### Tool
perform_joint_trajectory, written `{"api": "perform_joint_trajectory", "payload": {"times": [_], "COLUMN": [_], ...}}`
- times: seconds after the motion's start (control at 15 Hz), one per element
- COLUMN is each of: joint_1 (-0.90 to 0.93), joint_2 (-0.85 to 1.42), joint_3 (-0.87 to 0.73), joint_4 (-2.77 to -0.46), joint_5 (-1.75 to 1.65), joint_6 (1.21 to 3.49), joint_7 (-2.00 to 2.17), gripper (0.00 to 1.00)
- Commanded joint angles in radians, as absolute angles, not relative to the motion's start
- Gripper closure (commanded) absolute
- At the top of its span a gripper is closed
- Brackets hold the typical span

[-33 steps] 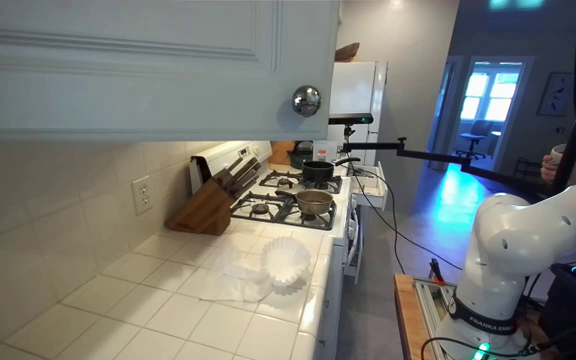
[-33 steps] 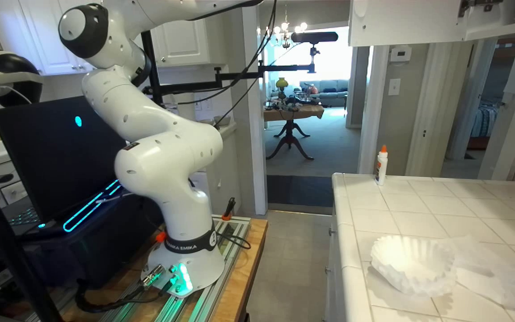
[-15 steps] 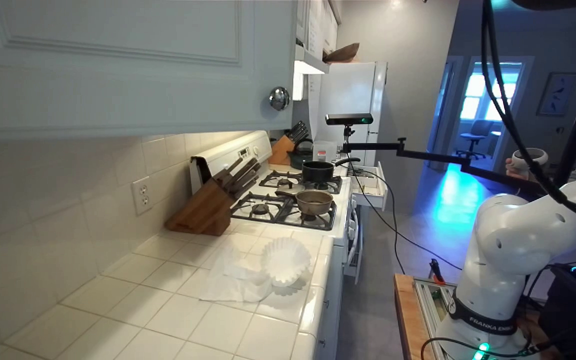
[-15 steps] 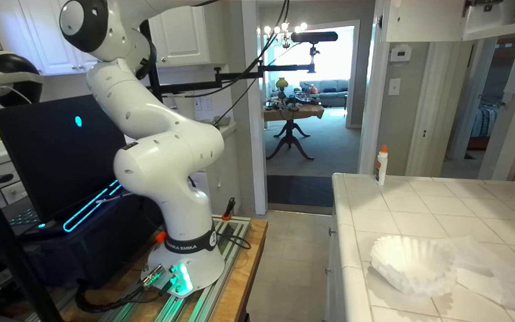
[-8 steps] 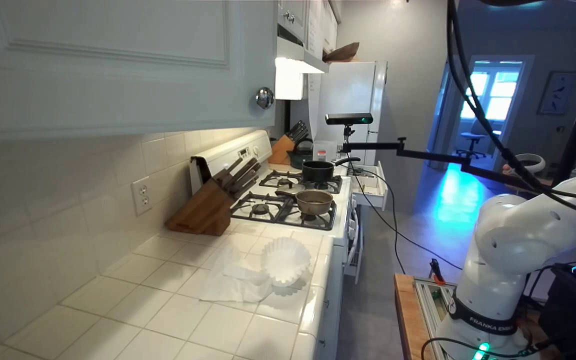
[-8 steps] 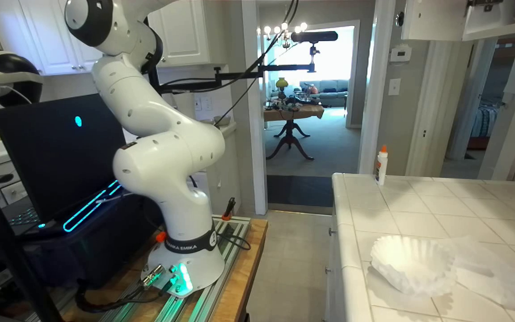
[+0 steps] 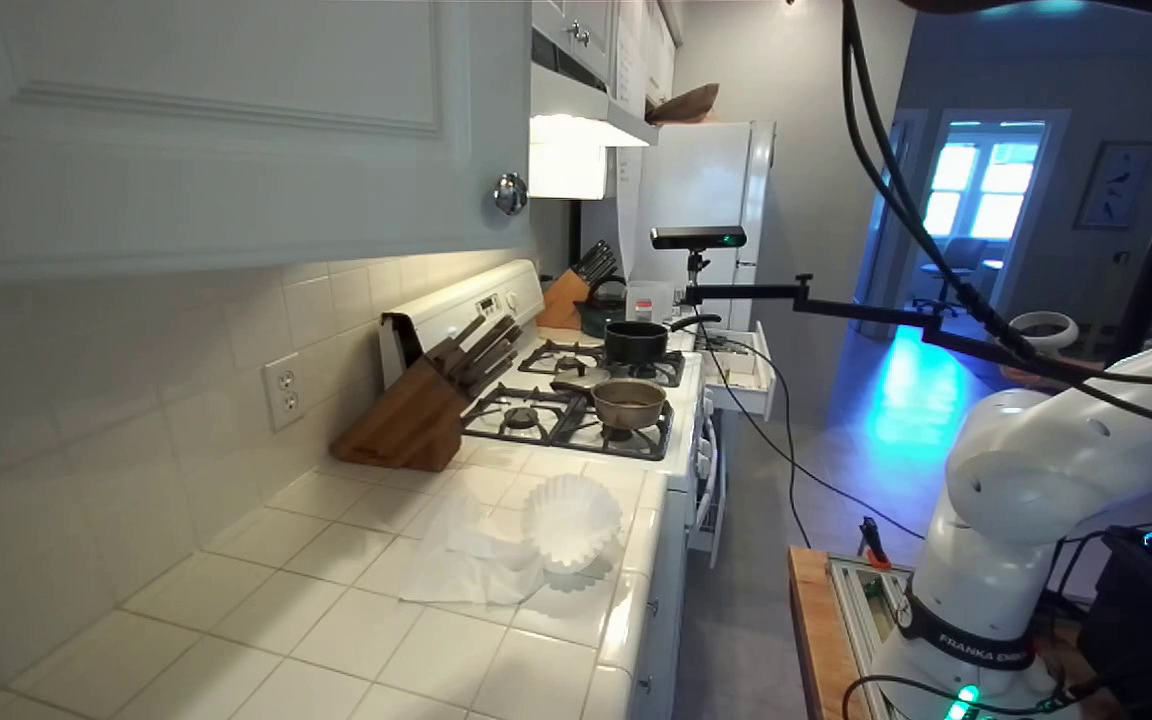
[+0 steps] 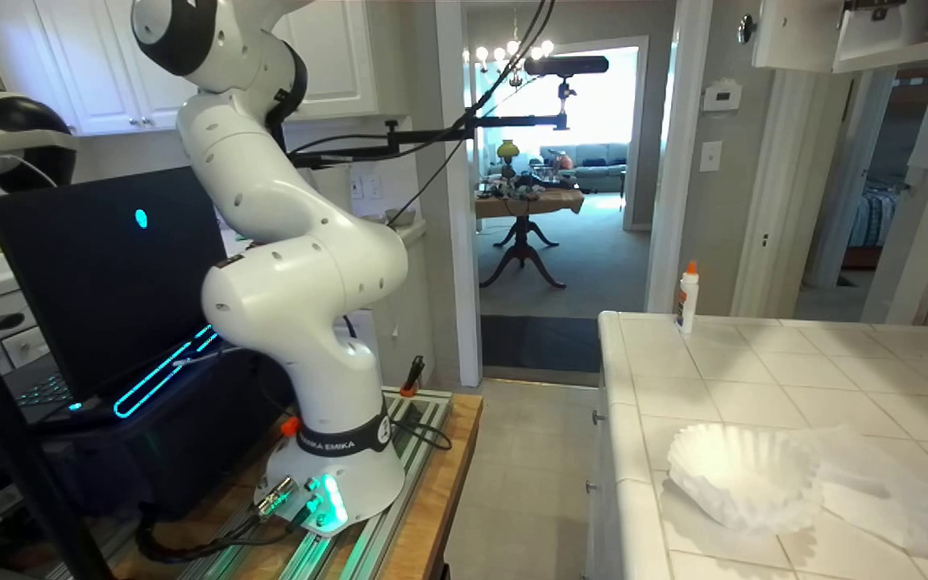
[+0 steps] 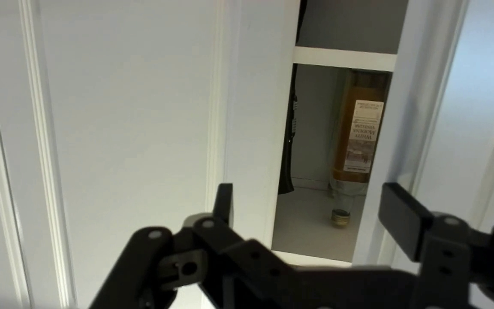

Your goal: Close the left door of the upper cabinet.

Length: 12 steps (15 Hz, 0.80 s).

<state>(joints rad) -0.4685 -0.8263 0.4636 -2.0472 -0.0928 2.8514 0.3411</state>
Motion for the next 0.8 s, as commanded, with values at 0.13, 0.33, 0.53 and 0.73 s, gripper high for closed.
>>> {"api": "perform_joint_trajectory", "payload": {"times": [0.13, 0.33, 0.53, 0.73], "joint_1": [-0.52, -0.54, -0.617, -0.662], "joint_2": [-0.78, -0.77, -0.828, -0.921], "joint_3": [0.481, 0.492, 0.509, 0.497], "joint_4": [-1.992, -1.987, -1.999, -2.017], "joint_5": [-0.135, -0.141, -0.149, -0.135], "joint_6": [2.847, 2.846, 2.823, 2.721], "joint_7": [0.372, 0.381, 0.45, 0.507], "gripper": [0.27, 0.15, 0.0, 0.0]}}
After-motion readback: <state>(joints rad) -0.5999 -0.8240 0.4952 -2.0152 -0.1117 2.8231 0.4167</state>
